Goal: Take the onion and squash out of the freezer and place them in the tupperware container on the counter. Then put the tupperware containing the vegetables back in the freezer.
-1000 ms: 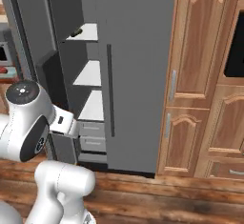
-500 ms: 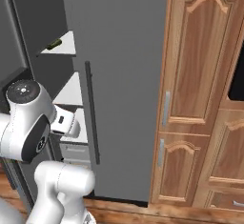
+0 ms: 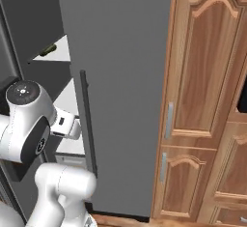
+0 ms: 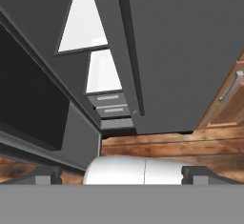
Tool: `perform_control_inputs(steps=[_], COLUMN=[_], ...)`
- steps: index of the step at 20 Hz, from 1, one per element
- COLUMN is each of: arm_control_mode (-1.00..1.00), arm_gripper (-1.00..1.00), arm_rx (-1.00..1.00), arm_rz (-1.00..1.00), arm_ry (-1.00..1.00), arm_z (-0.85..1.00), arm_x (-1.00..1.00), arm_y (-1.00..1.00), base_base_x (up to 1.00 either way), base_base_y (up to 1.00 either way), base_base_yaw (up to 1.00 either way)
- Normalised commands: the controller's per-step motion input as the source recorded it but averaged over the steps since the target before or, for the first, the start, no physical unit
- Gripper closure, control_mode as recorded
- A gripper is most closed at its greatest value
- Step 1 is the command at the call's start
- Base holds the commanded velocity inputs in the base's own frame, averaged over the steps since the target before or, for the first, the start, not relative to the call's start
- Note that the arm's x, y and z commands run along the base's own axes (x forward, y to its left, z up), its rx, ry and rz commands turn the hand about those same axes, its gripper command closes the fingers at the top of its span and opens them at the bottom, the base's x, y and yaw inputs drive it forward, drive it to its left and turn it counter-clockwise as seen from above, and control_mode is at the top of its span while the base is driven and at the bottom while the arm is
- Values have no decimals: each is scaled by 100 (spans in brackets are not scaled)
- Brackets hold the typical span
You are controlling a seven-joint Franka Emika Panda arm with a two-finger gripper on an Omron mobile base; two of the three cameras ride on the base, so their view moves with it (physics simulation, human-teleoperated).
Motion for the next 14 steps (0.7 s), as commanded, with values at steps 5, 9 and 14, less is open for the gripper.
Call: perform_control_inputs(steps=[5, 9, 14], arm_control_mode=[100, 100, 100], arm_gripper=[-100, -100, -100], arm_rx=[0, 0, 0], arm_rz=[0, 0, 0], arm_ry=[0, 0, 0], arm_z=[0, 0, 0], arm_x=[0, 0, 0], arm_y=[0, 0, 0], base_base_x=[17, 42, 29], base_base_y=[26, 24, 45], base_base_yaw=[1, 20, 31])
